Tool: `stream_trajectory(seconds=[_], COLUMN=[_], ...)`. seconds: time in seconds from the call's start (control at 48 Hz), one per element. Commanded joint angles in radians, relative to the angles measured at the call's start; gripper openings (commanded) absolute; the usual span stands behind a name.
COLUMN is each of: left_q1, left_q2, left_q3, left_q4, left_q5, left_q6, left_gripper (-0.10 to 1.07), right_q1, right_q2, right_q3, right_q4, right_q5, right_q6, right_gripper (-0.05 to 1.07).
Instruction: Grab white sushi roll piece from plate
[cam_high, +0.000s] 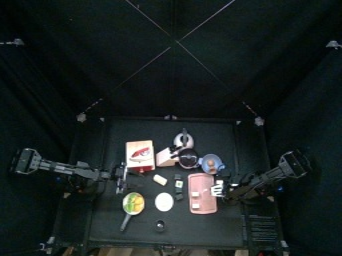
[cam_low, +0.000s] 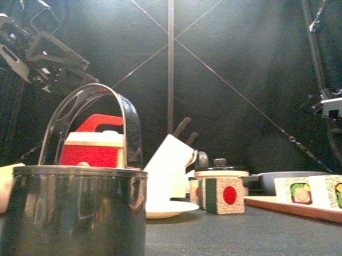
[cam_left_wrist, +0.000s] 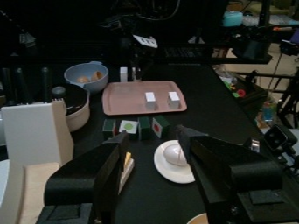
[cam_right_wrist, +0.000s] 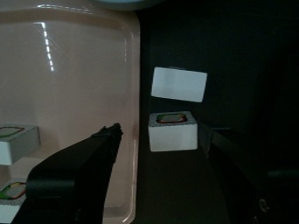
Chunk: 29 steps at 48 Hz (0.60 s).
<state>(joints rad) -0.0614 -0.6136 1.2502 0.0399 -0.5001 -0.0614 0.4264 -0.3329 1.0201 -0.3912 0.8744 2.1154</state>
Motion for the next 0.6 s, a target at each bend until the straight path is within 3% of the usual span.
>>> stream_trajectory(seconds=[0.0,0.229,0.417,0.583], left_q1=[-0.002,-0.002,-0.002,-0.002], left_q2=[0.002,0.002,0.002,0.002], left_q3=[-0.012,-0.012,-0.011,-0.011], left_q4=[0.000,-0.008,-0.008,-0.014], left_q5=[-0.005,-0.005,0.002,0.002], left_q6=[0.000,0.002,0.000,0.002], left_gripper=[0.86,0.86,0.86,0.86], right_q1=[0.003,0.005,-0.006,-0.028], right_q2=[-0.009,0.018,0.179,0.262], right_q3=[-0.031,-0.140,-0.255,-0.310], right_q4=[-0.008,-0.118,-0.216,-0.255], right_q5=[0.002,-0.009,-0.152,-0.166], right_q6=[-0.003,-0.005,-0.005,-0.006], right_gripper=[0.99,0.99,0.99,0.99])
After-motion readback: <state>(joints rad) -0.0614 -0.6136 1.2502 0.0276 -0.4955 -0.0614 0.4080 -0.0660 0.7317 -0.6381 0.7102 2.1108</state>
